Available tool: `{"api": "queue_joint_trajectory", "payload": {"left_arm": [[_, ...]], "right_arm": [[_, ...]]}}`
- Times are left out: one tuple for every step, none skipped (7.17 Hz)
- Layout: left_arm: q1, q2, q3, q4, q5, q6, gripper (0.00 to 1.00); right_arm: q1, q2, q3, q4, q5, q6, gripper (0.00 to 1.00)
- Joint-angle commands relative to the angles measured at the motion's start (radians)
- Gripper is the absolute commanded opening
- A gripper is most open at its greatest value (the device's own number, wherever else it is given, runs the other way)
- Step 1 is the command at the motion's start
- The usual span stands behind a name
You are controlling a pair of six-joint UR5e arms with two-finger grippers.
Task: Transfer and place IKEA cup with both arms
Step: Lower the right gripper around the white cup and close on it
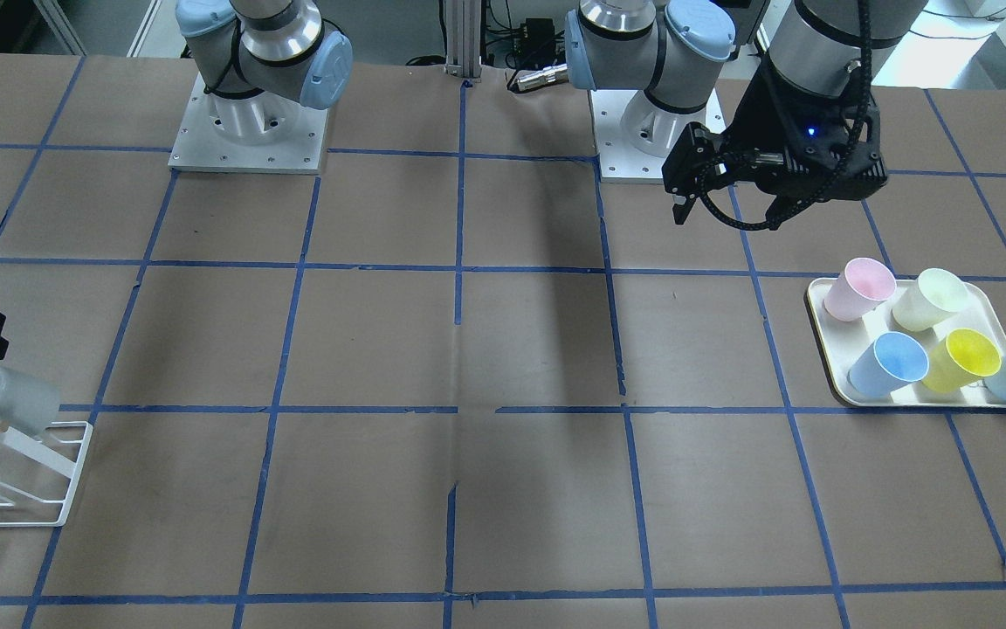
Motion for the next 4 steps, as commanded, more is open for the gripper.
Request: {"api": "queue_joint_trajectory", "payload": {"left_arm": [[0.0, 0.0, 0.001, 0.0, 0.003, -0.001, 1.0], [0.0, 0.0, 0.001, 0.0, 0.003, 0.0, 1.0], [0.0, 0.0, 0.001, 0.0, 0.003, -0.001, 1.0], [0.0, 0.0, 0.001, 0.0, 0.003, -0.001, 1.0]], "right_arm": [[-0.02, 0.047, 0.024, -0.041, -0.004, -0.018, 0.97], [-0.02, 0.07, 0.025, -0.061, -0.004, -0.017, 0.97], [-0.019, 0.081, 0.025, -0.061, -0.004, -0.015, 0.97], [-0.014, 0.082, 0.027, -0.061, -0.004, -0.009, 0.97]]}}
